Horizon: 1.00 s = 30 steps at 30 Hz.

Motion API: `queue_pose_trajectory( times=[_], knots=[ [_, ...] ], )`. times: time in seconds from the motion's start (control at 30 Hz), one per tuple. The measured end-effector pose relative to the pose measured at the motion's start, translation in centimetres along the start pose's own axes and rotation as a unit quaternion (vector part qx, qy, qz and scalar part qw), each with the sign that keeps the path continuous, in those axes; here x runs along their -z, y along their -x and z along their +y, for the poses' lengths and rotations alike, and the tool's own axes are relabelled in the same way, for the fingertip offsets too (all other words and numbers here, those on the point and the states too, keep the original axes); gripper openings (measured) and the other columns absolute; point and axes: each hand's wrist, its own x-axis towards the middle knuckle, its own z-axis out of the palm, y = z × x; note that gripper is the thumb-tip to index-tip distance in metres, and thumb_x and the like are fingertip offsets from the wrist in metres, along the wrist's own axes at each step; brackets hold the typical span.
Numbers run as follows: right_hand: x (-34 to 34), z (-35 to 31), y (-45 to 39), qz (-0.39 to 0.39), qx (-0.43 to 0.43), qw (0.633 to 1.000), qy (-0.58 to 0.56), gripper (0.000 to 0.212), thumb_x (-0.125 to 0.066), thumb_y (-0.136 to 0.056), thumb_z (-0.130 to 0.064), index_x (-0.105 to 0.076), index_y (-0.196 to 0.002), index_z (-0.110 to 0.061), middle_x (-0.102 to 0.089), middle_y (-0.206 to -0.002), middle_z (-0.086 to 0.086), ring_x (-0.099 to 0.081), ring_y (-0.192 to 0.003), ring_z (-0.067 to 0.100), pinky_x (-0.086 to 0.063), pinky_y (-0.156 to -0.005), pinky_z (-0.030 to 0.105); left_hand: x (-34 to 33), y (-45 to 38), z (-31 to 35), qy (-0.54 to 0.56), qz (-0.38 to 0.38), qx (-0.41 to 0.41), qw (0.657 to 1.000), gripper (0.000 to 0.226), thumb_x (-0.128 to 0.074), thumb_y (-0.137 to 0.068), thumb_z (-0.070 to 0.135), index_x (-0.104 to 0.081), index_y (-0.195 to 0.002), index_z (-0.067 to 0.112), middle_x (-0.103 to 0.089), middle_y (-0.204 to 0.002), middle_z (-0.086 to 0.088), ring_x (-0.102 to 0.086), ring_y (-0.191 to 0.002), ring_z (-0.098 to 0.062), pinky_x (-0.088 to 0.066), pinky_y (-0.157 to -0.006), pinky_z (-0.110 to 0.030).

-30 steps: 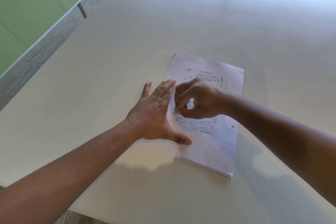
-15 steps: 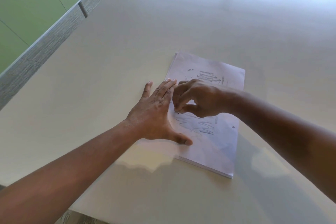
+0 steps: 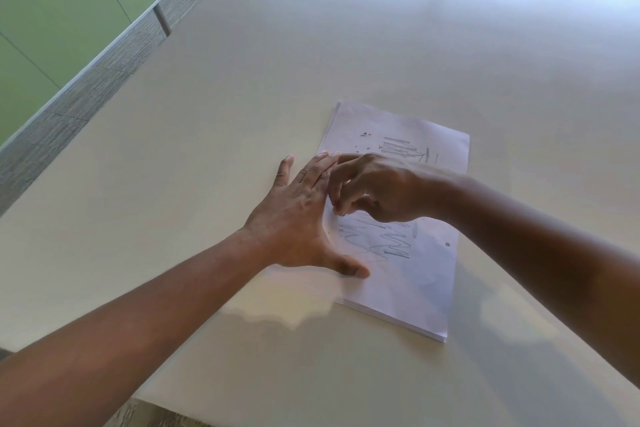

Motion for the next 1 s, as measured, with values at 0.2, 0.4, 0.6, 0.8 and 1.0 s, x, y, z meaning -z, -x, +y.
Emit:
queue_pose_trajectory(
  times=[0.2,0.4,0.6,0.8,1.0],
  knots=[
    [0.9,0.3,1.3,-0.055,-0.029,0.998,-0.001,0.024,-0.07,-0.08,0.005,-0.077,-0.085,-0.017,-0.068,-0.092,-0.008,-0.052,-0.086,0.005,-0.046,-0.074,0.023,-0.1,0.2,-0.1,0.003,-0.002,0.013,1.0,0.165,-0.029,-0.038,0.114,0.008,-0.164,0.014,0.012,-0.172,0.008,0.023,-0.153,-0.002,0.011,-0.125,-0.052],
    [0.7,0.1,0.8,-0.026,-0.017,0.999,0.012,0.022,-0.069,-0.08,0.008,-0.076,-0.083,-0.013,-0.068,-0.09,-0.005,-0.051,-0.087,0.004,-0.042,-0.074,0.017,-0.1,0.1,0.0,0.003,-0.002,0.008,1.0,0.162,-0.033,-0.041,0.113,0.01,-0.164,0.016,0.012,-0.172,0.008,0.024,-0.153,-0.002,0.011,-0.125,-0.053],
    [0.3,0.3,0.3,0.006,-0.001,1.0,0.013,0.021,-0.068,-0.081,0.009,-0.076,-0.083,-0.011,-0.068,-0.09,-0.002,-0.057,-0.089,0.014,-0.05,-0.072,0.029,0.1,0.1,0.0,0.001,-0.001,0.004,1.0,0.16,-0.032,-0.041,0.113,0.009,-0.164,0.018,0.011,-0.172,0.008,0.025,-0.153,-0.003,0.011,-0.125,-0.053],
    [1.0,0.6,2.6,-0.051,-0.021,0.998,-0.007,0.02,-0.071,-0.081,0.005,-0.076,-0.083,-0.014,-0.068,-0.091,-0.007,-0.053,-0.084,0.009,-0.049,-0.068,0.032,0.0,0.2,0.0,-0.002,-0.007,0.015,1.0,0.164,-0.035,-0.041,0.112,0.009,-0.163,0.013,0.014,-0.171,0.008,0.023,-0.153,-0.002,0.012,-0.125,-0.052],
    [-0.4,0.2,0.5,0.044,0.005,0.999,0.018,0.02,-0.066,-0.081,0.01,-0.074,-0.08,-0.009,-0.068,-0.089,-0.001,-0.048,-0.09,0.005,-0.047,-0.072,0.022,-0.1,0.0,0.0,-0.009,-0.004,0.011,1.0,0.163,-0.029,-0.04,0.114,0.009,-0.164,0.015,0.013,-0.172,0.007,0.027,-0.152,-0.003,0.012,-0.125,-0.053]
  ],
)
